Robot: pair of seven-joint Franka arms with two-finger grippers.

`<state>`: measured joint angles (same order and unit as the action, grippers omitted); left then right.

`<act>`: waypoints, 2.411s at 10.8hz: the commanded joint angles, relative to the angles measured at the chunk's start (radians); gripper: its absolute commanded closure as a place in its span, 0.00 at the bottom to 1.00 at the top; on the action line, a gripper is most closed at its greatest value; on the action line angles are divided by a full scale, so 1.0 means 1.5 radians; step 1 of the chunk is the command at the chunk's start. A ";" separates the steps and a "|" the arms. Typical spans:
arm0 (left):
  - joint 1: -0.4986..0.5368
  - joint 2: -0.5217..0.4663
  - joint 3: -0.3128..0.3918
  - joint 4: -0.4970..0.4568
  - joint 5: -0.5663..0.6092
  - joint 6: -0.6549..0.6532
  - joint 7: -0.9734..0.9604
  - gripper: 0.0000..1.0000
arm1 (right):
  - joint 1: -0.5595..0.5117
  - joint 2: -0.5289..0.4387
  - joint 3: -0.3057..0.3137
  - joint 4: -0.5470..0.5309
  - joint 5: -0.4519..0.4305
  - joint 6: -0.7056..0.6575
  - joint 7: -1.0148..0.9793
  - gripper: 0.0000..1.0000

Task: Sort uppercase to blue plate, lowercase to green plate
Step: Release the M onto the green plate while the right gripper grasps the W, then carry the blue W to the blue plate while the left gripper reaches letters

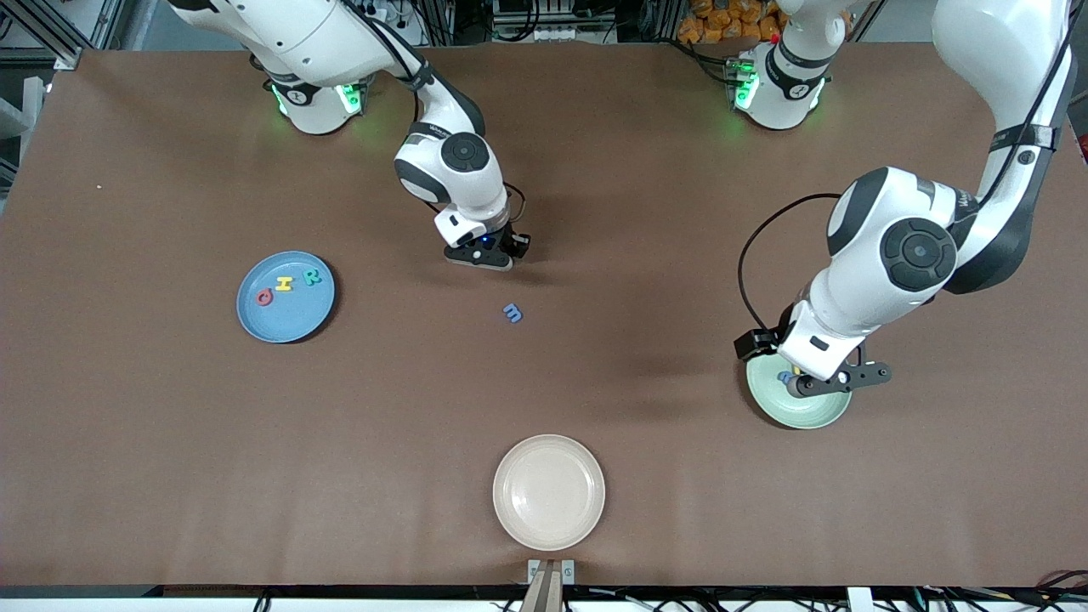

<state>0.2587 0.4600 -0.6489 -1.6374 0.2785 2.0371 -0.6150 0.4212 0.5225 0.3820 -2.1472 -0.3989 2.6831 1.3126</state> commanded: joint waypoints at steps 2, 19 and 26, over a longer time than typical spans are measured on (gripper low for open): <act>-0.002 0.001 -0.002 0.012 -0.008 -0.015 -0.009 0.00 | 0.002 0.016 0.002 0.010 -0.030 -0.001 0.023 0.73; -0.383 0.111 0.119 0.127 -0.005 -0.005 -0.565 0.00 | -0.093 -0.055 -0.013 0.061 0.102 -0.219 -0.383 0.88; -0.543 0.170 0.242 0.181 -0.005 0.018 -0.595 0.00 | -0.097 -0.107 -0.166 0.083 0.153 -0.311 -0.720 0.89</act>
<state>-0.4757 0.6849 -0.3553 -1.4169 0.2781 2.0554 -1.4907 0.2806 0.4022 0.1618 -2.0125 -0.1934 2.2466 0.3257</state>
